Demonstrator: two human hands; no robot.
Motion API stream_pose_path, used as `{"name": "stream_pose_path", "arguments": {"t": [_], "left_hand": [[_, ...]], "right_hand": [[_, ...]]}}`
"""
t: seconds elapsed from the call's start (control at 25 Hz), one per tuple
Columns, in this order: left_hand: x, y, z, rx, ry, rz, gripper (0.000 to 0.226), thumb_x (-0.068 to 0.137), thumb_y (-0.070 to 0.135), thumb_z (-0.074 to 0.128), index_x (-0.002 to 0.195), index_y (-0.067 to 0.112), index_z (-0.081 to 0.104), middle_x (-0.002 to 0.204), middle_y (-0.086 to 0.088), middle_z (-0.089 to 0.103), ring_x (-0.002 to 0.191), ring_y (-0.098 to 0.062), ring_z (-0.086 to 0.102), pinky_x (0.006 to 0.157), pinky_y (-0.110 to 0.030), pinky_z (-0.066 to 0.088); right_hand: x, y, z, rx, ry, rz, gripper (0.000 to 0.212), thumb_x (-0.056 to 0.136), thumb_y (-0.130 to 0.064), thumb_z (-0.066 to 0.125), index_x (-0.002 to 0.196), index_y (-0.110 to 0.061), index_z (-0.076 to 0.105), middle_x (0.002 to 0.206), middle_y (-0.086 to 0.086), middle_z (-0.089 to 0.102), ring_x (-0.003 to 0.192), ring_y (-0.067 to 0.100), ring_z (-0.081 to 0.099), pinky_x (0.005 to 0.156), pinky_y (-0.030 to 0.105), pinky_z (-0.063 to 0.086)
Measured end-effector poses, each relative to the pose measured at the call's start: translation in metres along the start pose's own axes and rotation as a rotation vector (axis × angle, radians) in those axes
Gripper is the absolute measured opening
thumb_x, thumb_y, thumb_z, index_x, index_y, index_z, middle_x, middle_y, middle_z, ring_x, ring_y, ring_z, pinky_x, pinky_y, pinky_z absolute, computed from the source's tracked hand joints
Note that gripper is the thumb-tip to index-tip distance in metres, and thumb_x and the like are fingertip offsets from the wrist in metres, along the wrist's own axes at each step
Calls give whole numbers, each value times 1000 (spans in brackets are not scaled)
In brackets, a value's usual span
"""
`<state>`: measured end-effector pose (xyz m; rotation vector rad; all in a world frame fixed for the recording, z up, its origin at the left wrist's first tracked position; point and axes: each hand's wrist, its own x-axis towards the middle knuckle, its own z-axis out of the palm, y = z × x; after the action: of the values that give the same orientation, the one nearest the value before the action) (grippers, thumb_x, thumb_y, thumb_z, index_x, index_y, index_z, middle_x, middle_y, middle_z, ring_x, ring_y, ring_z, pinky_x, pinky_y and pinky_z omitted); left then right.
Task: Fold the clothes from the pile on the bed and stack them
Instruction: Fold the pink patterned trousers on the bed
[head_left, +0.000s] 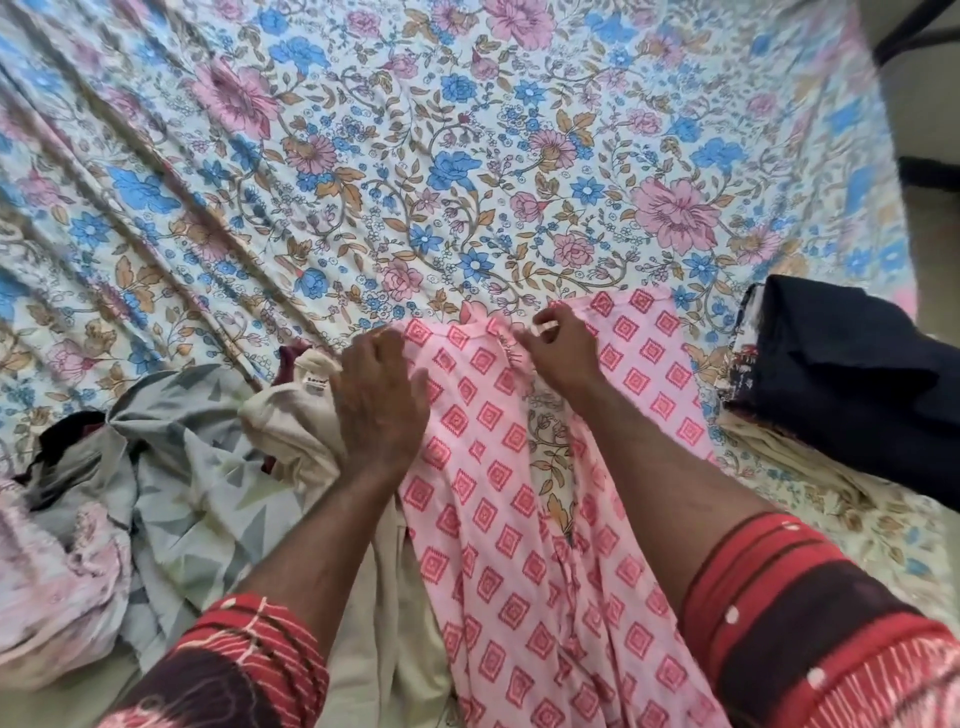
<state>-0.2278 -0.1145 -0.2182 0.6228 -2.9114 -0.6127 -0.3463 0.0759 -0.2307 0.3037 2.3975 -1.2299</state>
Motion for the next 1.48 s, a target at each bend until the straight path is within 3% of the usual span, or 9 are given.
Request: {"name": "stream_pose_path", "arguments": {"t": [0.16,0.32,0.52,0.64,0.84,1.0,1.08,1.2,1.48], "left_hand": [[-13,34,20,30,-67,405,28,85,19,79,106,7,67,96,-13,64,87,-30,60,76,-43,49],[-29,65,32,-192,-290,271,20,94,22,69,110,10,64,99,-8,67,90,-27,62,80,-42,53],[-31,93,40,-440,-551,43,12,99,31,66,94,21,60,87,6,62,78,-8,59,68,-24,48],[-24,96,36,-600,-678,-63,12,100,36,63,102,24,60,95,-1,67,80,-15,66,77,-38,60],[-17,111,21,-887,-821,-242,31,106,44,47,128,24,54,122,-13,63,99,-26,68,69,-35,53],[0,84,-12,-1054,-773,-650,68,83,72,59,118,14,63,106,-9,74,95,-33,72,73,-44,61],[4,56,-26,-1001,-740,-663,58,77,62,72,103,10,67,85,-4,75,80,-25,68,61,-32,55],[10,17,-28,-856,-601,-698,37,83,38,81,106,13,67,92,-8,72,78,-24,65,58,-28,50],[12,-11,-21,-970,-441,-893,17,102,25,60,111,12,65,93,-11,77,73,-26,76,57,-42,62]], "right_hand": [[2,45,-68,-331,555,34,34,98,-24,63,129,-19,53,126,8,57,111,24,56,96,47,54],[-6,67,-118,-411,352,373,58,104,-26,57,153,-6,33,156,14,37,133,33,46,89,35,40],[4,82,-132,-161,218,355,42,100,-17,64,138,-11,47,114,7,63,76,20,70,54,33,58],[-13,80,-138,56,104,250,43,101,-17,63,143,-21,55,103,2,72,71,17,76,54,25,59],[-50,53,-106,247,60,85,44,104,-19,58,148,-23,51,108,4,71,73,23,75,64,43,65],[-94,10,-1,213,-46,-187,27,105,-27,54,129,-28,65,110,-12,67,88,5,67,75,36,63],[-111,-9,49,79,-182,-260,17,98,-28,61,113,-25,69,106,-2,69,86,19,71,77,45,63],[-124,-25,98,-117,-264,-386,39,90,-15,69,129,-13,65,119,13,65,100,34,67,87,44,58],[-189,53,76,-331,-98,-345,53,94,-16,66,142,-26,48,118,3,61,91,23,64,76,40,58]]}}
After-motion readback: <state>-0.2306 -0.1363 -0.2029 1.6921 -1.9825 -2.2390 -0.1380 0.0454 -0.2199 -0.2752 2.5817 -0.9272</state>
